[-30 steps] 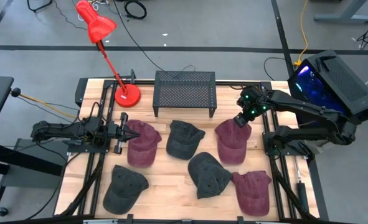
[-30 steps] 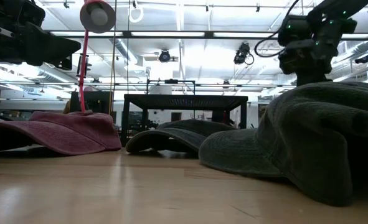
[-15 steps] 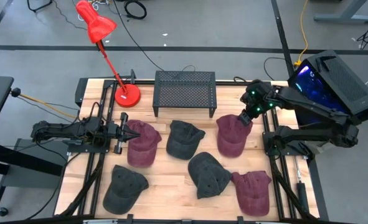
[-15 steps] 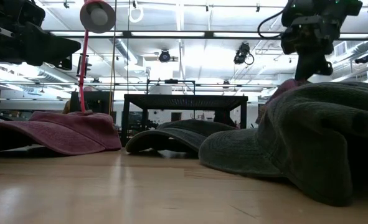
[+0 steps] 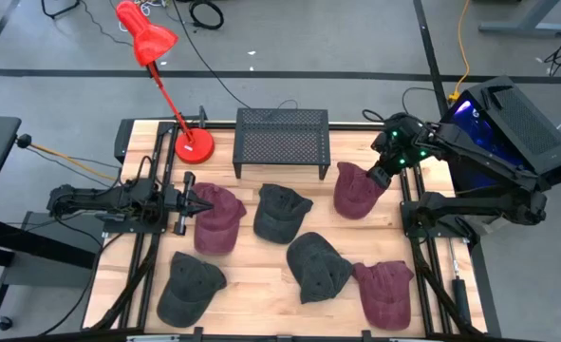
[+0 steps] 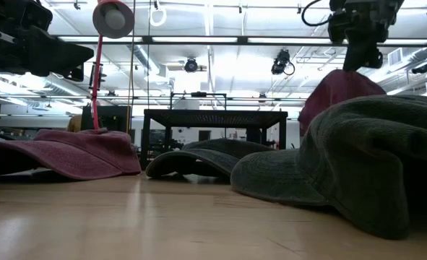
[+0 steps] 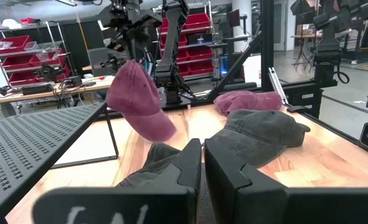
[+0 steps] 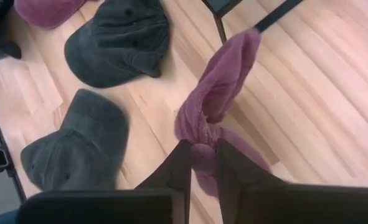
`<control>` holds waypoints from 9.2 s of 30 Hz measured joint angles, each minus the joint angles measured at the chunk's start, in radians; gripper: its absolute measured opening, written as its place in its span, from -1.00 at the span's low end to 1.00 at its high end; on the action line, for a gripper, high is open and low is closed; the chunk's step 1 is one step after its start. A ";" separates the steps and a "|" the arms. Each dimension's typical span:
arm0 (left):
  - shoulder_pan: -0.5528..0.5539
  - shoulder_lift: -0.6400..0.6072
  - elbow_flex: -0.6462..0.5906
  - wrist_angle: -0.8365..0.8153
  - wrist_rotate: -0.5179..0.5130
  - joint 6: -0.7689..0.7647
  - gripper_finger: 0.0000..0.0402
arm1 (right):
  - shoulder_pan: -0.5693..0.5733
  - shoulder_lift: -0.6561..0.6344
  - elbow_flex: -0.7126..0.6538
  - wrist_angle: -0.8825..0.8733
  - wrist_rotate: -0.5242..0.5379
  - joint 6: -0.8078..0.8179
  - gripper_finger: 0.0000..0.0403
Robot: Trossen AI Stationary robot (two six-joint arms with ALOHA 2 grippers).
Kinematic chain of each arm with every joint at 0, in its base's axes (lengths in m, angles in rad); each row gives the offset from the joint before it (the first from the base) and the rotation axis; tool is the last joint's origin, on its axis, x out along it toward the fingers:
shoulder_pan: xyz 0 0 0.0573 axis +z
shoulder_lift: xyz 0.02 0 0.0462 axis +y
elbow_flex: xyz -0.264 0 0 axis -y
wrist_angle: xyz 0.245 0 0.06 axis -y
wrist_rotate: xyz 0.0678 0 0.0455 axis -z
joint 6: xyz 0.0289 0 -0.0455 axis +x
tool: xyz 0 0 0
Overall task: Pick & Place hat
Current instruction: Put the top right red cap on the shelf, then stack the bottom red cap on top of the red cap on the shelf
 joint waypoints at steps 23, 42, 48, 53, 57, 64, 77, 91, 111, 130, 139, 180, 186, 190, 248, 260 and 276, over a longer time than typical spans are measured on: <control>0.000 0.000 0.000 0.000 0.000 0.000 -0.86 | 0.000 0.038 0.338 0.023 -0.110 -0.051 -0.80; 0.000 0.000 0.000 0.000 0.000 0.000 -0.86 | -0.017 0.369 0.604 0.159 -0.182 -0.268 -0.80; 0.000 0.000 0.000 0.000 0.000 0.000 -0.86 | -0.045 0.445 0.607 0.215 -0.181 -0.321 -0.80; 0.000 0.000 0.000 0.000 0.000 0.000 -0.86 | -0.071 0.495 0.607 0.259 -0.172 -0.345 -0.80; 0.000 0.000 0.000 0.000 0.000 0.000 -0.86 | -0.088 0.519 0.607 0.306 -0.147 -0.367 -0.80; 0.000 0.000 0.000 0.000 0.000 0.000 -0.86 | -0.114 0.543 0.607 0.395 -0.130 -0.366 -0.80; 0.000 0.000 0.000 0.000 0.000 0.000 -0.86 | -0.141 0.613 0.607 0.454 -0.128 -0.365 -0.80; 0.000 0.000 0.000 0.000 0.000 0.000 -0.86 | -0.189 0.698 0.607 0.544 -0.128 -0.371 -0.80; 0.000 0.000 0.000 0.000 0.000 0.000 -0.86 | -0.216 0.774 0.607 0.581 -0.085 -0.328 -0.80; 0.000 0.000 0.000 0.000 0.000 0.000 -0.86 | -0.216 0.774 0.607 0.599 -0.042 -0.285 -0.19; 0.000 0.000 0.000 0.000 0.000 0.000 -0.86 | -0.216 0.774 0.607 0.599 0.007 -0.286 0.10; 0.000 0.000 0.000 0.000 0.000 0.000 -0.86 | 0.357 0.409 0.369 0.164 -0.069 -0.393 0.18; 0.000 0.000 0.000 0.000 0.000 0.000 -0.86 | 0.490 0.337 0.220 0.185 -0.069 -0.345 0.18; 0.000 0.000 0.000 0.000 0.000 0.000 -0.86 | 0.571 0.292 0.150 0.186 -0.069 -0.338 0.18; 0.000 0.000 0.000 0.000 0.000 0.000 -0.86 | 0.909 0.249 -0.512 0.496 -0.297 0.042 0.18; 0.000 0.000 0.000 0.000 0.000 0.000 -0.86 | 0.910 0.249 -0.564 0.612 -0.342 0.073 -0.01; 0.000 0.000 0.000 0.000 0.000 0.000 -0.86 | 0.909 0.249 -0.586 0.685 -0.367 0.138 -0.75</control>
